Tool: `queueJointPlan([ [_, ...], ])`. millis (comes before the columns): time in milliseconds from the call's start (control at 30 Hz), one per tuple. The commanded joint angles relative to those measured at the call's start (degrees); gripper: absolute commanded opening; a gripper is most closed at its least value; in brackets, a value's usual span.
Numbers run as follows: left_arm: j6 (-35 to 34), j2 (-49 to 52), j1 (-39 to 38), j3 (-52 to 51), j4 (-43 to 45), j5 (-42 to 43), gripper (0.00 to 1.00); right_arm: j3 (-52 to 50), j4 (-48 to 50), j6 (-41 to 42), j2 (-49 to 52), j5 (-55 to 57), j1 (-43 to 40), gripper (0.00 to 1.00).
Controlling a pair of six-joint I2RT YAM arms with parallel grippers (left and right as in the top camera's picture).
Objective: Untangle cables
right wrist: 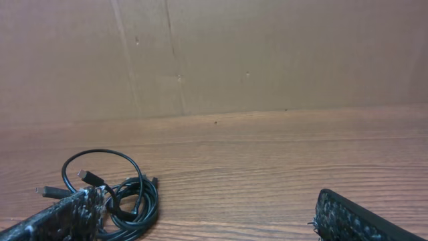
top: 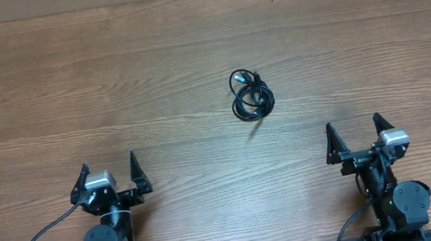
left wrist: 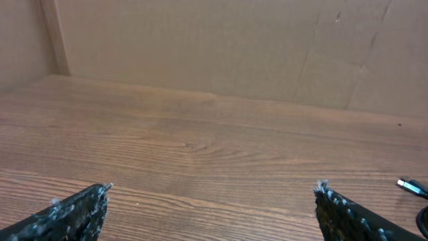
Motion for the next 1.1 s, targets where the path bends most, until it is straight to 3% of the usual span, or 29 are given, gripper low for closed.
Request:
queueJointPlan([
  [0,0.85,-0.61,0.33,-0.22,-0.02,0.28,1.0,-0.61,0.15,-0.26,-0.42,0.5,-0.22,1.0],
  [367,0.85,-0.61,0.33,-0.22,-0.02,0.28,0.99,-0.61,6.97,-0.26,-0.44,0.5,-0.22,1.0],
  [1067,0.85,-0.61,0.33,-0.22,-0.02,0.28,1.0,-0.61,0.11,-0.24,-0.44,0.5,-0.22,1.0],
])
